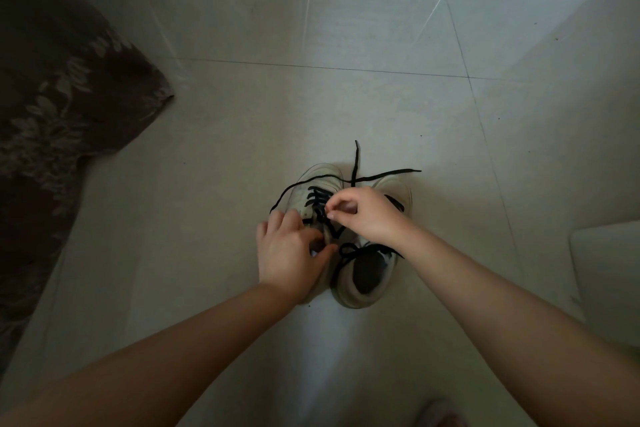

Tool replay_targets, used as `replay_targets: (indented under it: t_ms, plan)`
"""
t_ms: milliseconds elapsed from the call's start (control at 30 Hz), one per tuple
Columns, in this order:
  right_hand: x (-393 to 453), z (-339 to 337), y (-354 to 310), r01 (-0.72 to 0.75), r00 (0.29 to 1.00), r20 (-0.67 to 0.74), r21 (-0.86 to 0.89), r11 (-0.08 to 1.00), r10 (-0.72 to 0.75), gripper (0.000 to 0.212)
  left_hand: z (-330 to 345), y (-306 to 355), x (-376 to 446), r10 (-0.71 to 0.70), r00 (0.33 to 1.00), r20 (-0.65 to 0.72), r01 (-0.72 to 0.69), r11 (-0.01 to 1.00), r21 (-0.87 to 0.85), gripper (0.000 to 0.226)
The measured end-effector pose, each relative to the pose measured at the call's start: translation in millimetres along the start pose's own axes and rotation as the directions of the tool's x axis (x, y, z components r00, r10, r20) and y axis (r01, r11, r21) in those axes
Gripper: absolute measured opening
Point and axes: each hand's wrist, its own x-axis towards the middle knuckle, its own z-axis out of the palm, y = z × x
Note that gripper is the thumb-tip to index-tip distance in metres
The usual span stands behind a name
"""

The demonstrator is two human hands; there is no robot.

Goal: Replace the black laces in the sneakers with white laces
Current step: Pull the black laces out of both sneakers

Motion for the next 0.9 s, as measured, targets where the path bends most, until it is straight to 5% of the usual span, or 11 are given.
replay_targets:
  t_ms: [100,233,467,633,900]
  plan:
    - [1,3,0,-0.031,0.999,0.040,-0.016,0.999,0.032,0.014,6,-3,-3,-0.058,0.998,-0.034,0.053,0.992,-0.112,0.023]
    - [0,7,6,-0.009,1.000,-0.012,-0.028,1.000,0.009,0.007,7,-2,-5,-0.149,0.981,0.123,0.173,0.959,-0.223,0.021]
    - [4,-18,8,-0.187,0.981,0.016,0.384,0.904,0.195,0.004,10,-2,-1,-0.213,0.961,0.175,0.253,0.934,-0.253,0.023]
    - [-1,-7,17,-0.132,0.989,0.090,0.135,0.982,0.120,0.007,9,-3,-1,-0.209,0.961,0.181,0.251,0.932,-0.260,0.022]
    - [1,-17,8,-0.036,0.997,-0.058,0.089,0.995,0.042,0.017,8,-7,-1,-0.185,0.961,0.206,0.230,0.947,-0.224,0.023]
